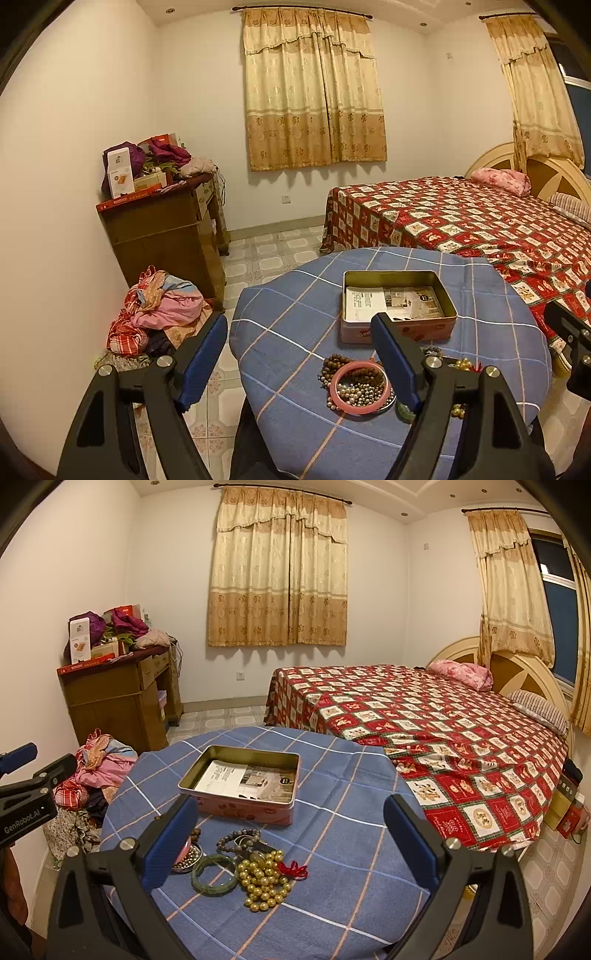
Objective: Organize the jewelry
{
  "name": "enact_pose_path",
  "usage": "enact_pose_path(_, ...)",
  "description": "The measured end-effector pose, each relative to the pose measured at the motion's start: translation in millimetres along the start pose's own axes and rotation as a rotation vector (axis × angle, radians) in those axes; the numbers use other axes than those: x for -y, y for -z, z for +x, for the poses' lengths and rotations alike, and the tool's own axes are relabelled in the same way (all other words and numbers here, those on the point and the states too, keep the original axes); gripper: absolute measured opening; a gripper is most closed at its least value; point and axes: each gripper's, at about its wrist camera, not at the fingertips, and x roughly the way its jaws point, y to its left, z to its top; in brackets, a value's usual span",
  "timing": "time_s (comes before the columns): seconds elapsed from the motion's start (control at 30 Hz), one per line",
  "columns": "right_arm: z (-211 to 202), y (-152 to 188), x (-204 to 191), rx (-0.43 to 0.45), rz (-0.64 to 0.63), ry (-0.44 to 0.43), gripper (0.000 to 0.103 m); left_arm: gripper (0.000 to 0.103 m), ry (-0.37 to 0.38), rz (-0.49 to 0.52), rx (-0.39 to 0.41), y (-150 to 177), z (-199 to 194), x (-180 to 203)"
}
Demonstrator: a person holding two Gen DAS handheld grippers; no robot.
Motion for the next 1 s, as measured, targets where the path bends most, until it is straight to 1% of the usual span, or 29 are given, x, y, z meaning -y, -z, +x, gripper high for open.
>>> enact_pose_path(0.17,5.6,5.8,0.0,-0.008,0.002,0.0,0.102,0.08,0.0,0.0,-0.001,0.8,1.4,0.8)
enact_pose_path(1.0,8.6,7.3,0.6,-0.012,0.001,-0.001,0.102,0.08,-0.003,0.003,-0.008,4.6,4.7,-0.5)
